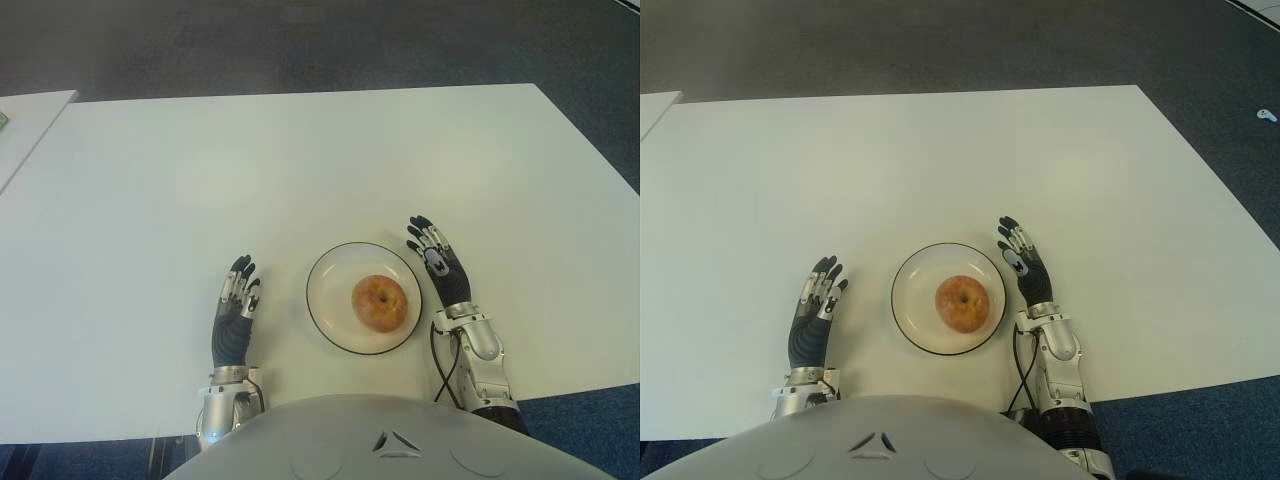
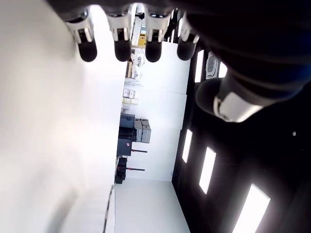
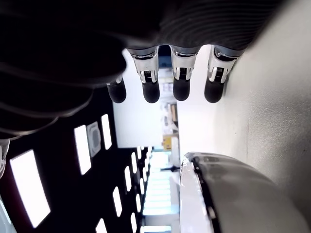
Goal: Put the apples into the plate.
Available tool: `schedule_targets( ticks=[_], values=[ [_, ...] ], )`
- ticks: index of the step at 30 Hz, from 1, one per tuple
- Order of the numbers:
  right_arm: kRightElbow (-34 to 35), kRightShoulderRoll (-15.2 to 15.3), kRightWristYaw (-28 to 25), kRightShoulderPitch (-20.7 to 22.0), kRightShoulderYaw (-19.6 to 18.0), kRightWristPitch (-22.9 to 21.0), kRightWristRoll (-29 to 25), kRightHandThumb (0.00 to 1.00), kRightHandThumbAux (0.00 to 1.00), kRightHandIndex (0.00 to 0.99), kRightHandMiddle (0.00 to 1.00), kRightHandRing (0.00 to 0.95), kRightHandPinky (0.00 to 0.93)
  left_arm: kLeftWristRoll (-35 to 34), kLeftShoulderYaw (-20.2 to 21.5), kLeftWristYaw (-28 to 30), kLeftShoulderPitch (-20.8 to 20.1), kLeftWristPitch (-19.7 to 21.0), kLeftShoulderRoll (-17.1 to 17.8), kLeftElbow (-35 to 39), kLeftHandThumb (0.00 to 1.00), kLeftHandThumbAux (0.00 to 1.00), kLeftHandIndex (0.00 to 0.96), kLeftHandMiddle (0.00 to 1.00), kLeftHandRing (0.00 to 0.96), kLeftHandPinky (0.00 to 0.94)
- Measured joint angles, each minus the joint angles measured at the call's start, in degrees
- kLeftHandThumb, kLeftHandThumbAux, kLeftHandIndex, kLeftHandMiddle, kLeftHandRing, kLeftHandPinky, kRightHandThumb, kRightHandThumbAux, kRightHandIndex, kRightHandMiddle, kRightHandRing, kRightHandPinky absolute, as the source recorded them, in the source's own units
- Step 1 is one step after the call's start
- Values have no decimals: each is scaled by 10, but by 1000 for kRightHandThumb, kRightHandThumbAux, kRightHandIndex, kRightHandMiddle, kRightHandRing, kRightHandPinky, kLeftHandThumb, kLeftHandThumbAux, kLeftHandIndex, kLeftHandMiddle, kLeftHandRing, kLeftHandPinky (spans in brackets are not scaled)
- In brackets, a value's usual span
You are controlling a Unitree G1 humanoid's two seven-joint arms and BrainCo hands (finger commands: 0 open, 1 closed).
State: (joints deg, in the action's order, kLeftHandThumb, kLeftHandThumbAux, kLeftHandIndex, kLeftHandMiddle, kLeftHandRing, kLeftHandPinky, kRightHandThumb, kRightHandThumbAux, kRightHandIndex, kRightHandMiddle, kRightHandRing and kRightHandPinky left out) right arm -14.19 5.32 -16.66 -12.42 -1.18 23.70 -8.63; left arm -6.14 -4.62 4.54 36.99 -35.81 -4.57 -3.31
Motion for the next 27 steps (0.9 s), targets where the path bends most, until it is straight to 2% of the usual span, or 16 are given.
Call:
schedule_targets(
  ticks=[13, 23, 27],
  values=[
    [-22, -20, 27, 11, -10, 37, 0, 22, 406, 0, 0, 0, 0, 0, 0, -7, 0, -7, 0, -3, 125, 483, 21, 1, 0, 0],
    [-16, -56, 62, 9, -24, 38, -12, 43, 411, 0, 0, 0, 0, -7, 3, -10, -7, -48, -2, -24, 174, 454, 47, 0, 0, 0],
    [-15, -62, 66, 8, -25, 38, -13, 49, 416, 0, 0, 0, 0, -4, 1, -19, -9, -47, -3, -25, 167, 456, 20, 0, 0, 0]
  ],
)
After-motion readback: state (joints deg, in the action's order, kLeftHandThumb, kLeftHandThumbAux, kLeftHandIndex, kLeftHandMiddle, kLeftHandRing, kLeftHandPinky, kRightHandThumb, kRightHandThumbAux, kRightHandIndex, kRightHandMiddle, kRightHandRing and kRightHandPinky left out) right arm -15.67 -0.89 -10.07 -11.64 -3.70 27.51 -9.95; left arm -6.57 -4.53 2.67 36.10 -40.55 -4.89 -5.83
